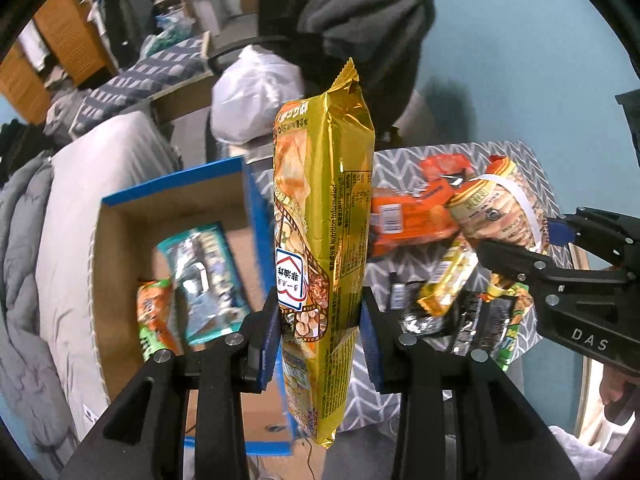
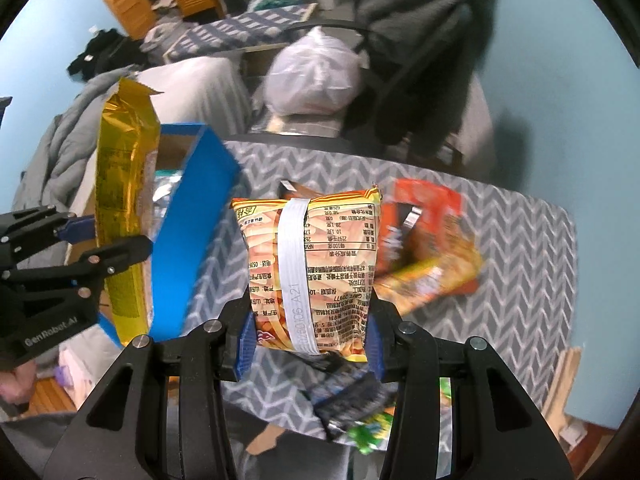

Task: Organize snacks
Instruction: 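Carry both packets into the box and open both grippers to release them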

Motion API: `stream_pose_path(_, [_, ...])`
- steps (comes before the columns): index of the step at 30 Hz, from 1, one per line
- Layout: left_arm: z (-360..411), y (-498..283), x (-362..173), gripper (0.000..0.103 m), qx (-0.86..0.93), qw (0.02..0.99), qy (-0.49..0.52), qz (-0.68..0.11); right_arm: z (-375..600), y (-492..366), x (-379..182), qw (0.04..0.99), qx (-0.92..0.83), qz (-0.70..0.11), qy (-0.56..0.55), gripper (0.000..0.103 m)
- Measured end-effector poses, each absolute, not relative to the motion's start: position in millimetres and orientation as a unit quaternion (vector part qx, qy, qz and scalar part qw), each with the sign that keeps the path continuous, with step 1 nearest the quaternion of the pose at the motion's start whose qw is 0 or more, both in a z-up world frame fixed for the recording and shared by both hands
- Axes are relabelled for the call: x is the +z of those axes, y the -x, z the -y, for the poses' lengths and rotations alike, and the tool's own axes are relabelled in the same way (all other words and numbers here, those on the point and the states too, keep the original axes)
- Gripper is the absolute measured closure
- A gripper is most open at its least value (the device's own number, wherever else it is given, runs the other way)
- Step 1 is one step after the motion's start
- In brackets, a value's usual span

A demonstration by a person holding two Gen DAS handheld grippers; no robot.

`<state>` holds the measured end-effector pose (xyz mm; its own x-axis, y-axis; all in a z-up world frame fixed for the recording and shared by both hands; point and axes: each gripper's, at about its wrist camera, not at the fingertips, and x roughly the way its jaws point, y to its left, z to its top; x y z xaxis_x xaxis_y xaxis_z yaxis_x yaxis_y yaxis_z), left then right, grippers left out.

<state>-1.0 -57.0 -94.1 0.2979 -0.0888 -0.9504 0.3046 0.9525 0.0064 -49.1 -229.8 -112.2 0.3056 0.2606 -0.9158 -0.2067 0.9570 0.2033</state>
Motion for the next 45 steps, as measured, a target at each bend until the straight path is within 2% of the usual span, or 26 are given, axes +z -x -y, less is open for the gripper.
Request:
stream_pose_path(13, [-27.2,5.4,-79.4,0.067,-0.071,0.814,-0.049,-0.575,122.2,25.3,-106.4,0.797,0.222,-0.562,0.005,0.060])
stream_pose_path(22, [-80.2,-0.9,-102.8,0.067,-0.036,0.807,-0.032,-0.589,57.4,12.5,-117.9,0.780,0.262,-0.568,0.021,0.060])
stream_pose_path(34, [-113.1,-12.7,-134.4,0.066,-0.009,0.792,-0.021,-0.610,10.5,-3.5,-149.7,0.750,0.277,-0.600,0.032,0.060])
stream_pose_path(45, [-117.4,-15.0,-132.9,0.065,-0.001,0.792,-0.028,-0.609,-0.8,-3.2,-151.2,0.743,0.276,-0.608,0.043,0.057])
